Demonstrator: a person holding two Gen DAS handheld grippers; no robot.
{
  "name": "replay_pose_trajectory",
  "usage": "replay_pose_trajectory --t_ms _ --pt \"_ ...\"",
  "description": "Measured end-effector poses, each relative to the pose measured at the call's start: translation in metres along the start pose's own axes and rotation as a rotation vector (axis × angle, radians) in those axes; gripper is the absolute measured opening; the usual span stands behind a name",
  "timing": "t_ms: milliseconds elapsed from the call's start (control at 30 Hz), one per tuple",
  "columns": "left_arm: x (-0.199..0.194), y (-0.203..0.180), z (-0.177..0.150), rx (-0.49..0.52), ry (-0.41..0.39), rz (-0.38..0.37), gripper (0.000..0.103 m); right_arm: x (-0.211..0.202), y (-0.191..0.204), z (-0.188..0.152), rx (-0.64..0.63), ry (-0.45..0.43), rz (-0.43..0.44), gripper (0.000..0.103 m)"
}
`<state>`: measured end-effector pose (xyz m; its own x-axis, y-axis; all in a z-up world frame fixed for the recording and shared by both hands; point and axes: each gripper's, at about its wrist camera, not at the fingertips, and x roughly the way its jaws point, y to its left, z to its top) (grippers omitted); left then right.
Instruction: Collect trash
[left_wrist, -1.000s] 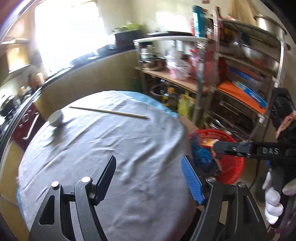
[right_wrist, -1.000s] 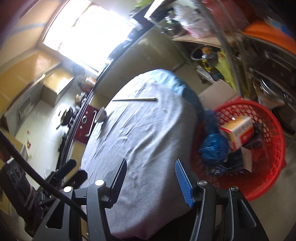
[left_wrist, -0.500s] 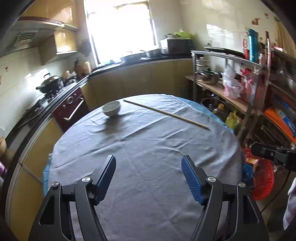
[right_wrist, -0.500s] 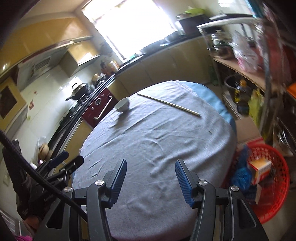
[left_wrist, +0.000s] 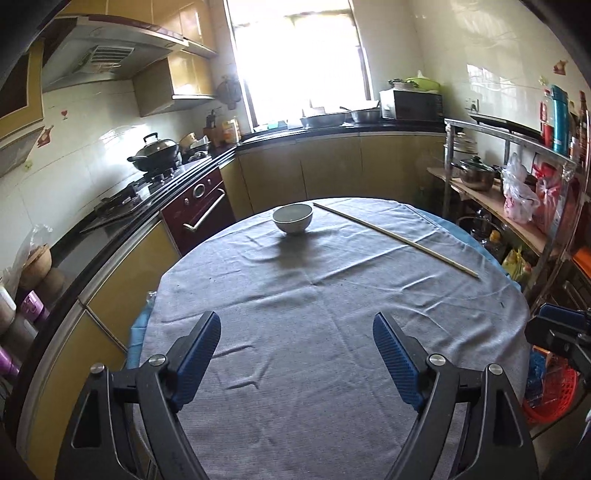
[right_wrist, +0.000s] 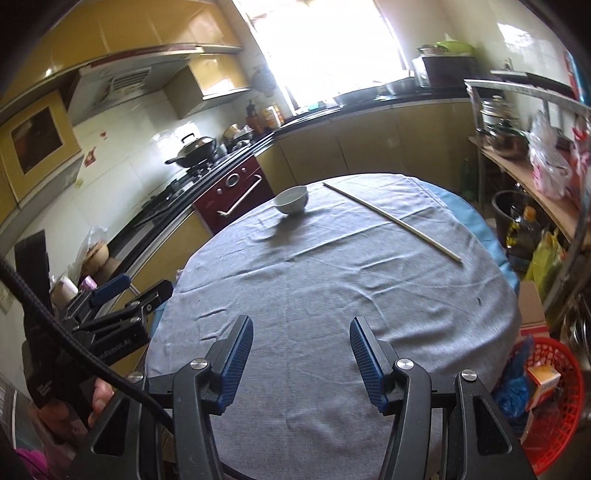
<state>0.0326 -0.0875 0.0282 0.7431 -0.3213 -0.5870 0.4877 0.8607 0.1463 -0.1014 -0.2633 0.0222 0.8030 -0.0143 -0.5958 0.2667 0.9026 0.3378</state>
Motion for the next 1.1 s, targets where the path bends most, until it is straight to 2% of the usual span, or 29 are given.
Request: replay_pose_trajectory --t_ms 233,467,833,1100 --pt "0.004 0.018 -0.004 -0.037 0.020 0.021 0.085 0.013 0.026 -0.005 -0.084 -0.014 -0.045 0.059" --pt "0.005 0.030 -0.006 -0.061 0.026 0.046 0.085 0.028 0.033 -0.014 -0.114 -0.020 -0.107 0.059" --pt "0.000 0.044 -0.005 -0.096 0.018 0.087 0.085 0.029 0.047 -0.009 -0.157 -0.057 -0.110 0.059" --pt "-0.005 0.050 -0.002 -0.108 0.005 0.117 0.085 0.036 0.049 0.000 -0.157 -0.038 -0.115 0.059"
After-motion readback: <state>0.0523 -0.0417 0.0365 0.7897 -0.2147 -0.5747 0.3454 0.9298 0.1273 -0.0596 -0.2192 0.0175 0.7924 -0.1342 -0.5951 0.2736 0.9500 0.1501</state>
